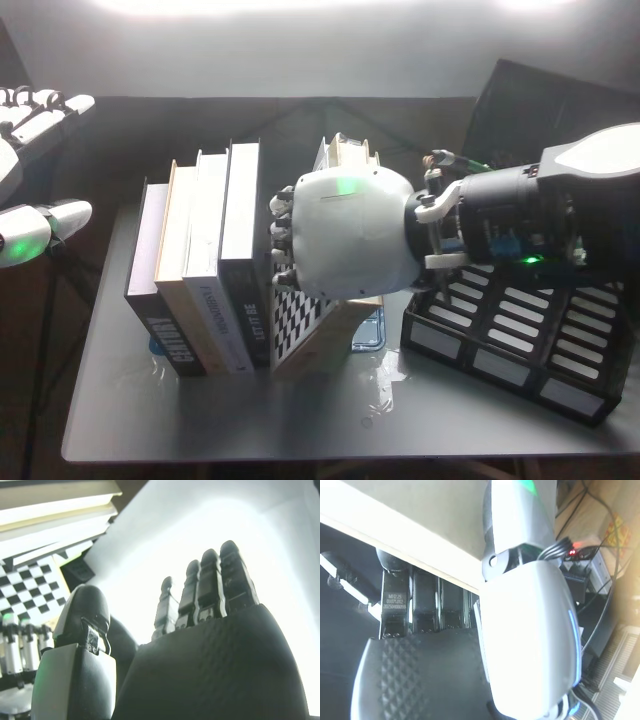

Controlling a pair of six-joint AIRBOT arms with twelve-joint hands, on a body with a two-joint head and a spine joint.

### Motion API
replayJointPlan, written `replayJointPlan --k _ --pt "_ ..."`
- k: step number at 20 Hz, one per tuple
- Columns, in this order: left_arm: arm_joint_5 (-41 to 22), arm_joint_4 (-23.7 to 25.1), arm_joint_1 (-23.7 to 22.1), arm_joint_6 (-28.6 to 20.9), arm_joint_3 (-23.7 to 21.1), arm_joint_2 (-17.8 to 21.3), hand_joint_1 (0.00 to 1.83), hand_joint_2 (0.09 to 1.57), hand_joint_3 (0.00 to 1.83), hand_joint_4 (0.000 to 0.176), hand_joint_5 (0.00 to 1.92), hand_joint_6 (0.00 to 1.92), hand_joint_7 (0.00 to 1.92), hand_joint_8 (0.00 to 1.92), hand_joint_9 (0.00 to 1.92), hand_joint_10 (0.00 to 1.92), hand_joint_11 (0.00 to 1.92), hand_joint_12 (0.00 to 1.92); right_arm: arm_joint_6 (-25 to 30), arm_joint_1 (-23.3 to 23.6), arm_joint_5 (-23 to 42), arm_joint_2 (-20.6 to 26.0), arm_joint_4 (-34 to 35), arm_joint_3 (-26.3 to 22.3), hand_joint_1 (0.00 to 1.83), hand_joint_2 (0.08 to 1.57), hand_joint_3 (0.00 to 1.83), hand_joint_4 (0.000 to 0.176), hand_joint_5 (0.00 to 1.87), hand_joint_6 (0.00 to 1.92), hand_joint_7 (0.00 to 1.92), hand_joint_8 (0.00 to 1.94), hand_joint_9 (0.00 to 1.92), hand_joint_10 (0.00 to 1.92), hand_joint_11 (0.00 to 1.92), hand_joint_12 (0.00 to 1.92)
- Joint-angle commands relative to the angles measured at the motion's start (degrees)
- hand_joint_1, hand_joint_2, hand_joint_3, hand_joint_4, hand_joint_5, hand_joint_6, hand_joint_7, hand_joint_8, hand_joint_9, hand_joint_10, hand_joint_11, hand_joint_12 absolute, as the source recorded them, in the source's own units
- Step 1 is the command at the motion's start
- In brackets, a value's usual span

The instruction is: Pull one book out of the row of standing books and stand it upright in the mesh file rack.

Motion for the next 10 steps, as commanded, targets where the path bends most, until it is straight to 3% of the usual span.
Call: replayJointPlan --k 1,2,3,4,5,6,7,8,9,10 --pt "-7.4 -0.7 -0.1 -0.1 0.2 0.6 0.39 1.33 0.00 0.150 0.04 0.02 0.00 0.00 0.00 0.00 0.00 0.00 -0.1 0.6 -2.3 1.9 0.3 -0.2 1.37 1.15 0.00 0.000 0.80 1.18 0.93 1.05 0.89 1.34 0.69 1.72" --pt "-7.4 -0.7 -0.1 -0.1 0.1 0.6 0.39 1.33 0.00 0.148 0.05 0.02 0.00 0.00 0.00 0.00 0.00 0.00 -0.1 1.0 -2.1 2.5 0.3 -0.6 1.36 1.17 0.01 0.000 0.76 1.23 0.88 1.15 0.83 1.42 0.69 1.78" --pt "-7.5 -0.8 0.0 -0.2 0.0 0.6 0.39 1.33 0.00 0.137 0.05 0.02 0.00 0.00 0.00 0.00 0.00 0.00 -0.1 1.3 -1.9 3.4 0.3 -1.4 1.37 1.15 0.00 0.000 0.84 0.99 0.95 1.13 0.90 1.41 0.86 1.78" --pt "-7.5 -0.8 0.0 -0.2 0.0 0.6 0.38 1.33 0.00 0.139 0.05 0.02 0.00 0.00 0.00 0.00 0.00 0.00 -0.1 1.6 -1.8 4.1 0.3 -2.0 1.37 1.16 0.00 0.000 0.83 0.96 0.91 1.19 0.90 1.48 0.88 1.81" --pt "-7.5 -0.8 0.0 -0.2 0.0 0.5 0.38 1.33 0.00 0.137 0.05 0.02 0.00 0.00 0.00 0.00 0.00 0.00 -0.1 1.8 -1.7 4.7 0.1 -2.4 1.36 1.18 0.01 0.000 0.75 1.14 0.86 1.20 0.83 1.51 0.76 1.80" --pt "-7.6 -0.8 0.0 -0.2 0.0 0.5 0.37 1.33 0.00 0.139 0.05 0.01 0.00 0.00 0.00 0.00 0.00 0.00 -0.1 2.1 -1.7 5.5 -0.1 -3.0 1.36 1.19 0.00 0.000 0.76 1.17 0.85 1.19 0.82 1.51 0.73 1.80" --pt "-7.7 -0.8 0.0 -0.3 0.0 0.5 0.37 1.34 0.00 0.128 0.04 0.01 0.00 0.00 0.00 0.00 0.00 0.00 -0.1 2.5 -1.7 6.2 -0.2 -3.6 1.37 1.17 0.00 0.000 0.82 0.97 0.88 1.21 0.88 1.52 0.85 1.84" --pt "-7.8 -0.9 0.0 -0.3 -0.1 0.6 0.36 1.33 0.00 0.124 0.03 0.01 0.00 0.00 0.00 0.00 0.00 0.00 0.1 3.1 -1.5 7.1 -0.2 -4.3 1.37 1.18 0.00 0.000 0.82 0.95 0.86 1.26 0.87 1.55 0.89 1.88" --pt "-7.8 -0.9 0.0 -0.3 -0.2 0.6 0.36 1.33 0.00 0.133 0.02 0.00 0.00 0.00 0.00 0.00 0.00 0.00 0.4 3.6 -1.4 7.8 -0.2 -4.7 1.37 1.17 0.00 0.000 0.85 0.93 0.86 1.25 0.90 1.50 0.89 1.84" --pt "-7.8 -0.9 0.0 -0.3 -0.2 0.6 0.34 1.34 0.00 0.130 0.02 0.00 0.00 0.00 0.00 0.00 0.00 0.00 1.6 4.3 -1.0 8.6 -0.8 -5.1 1.36 1.19 0.01 0.000 0.76 1.13 0.83 1.26 0.82 1.52 0.78 1.83"
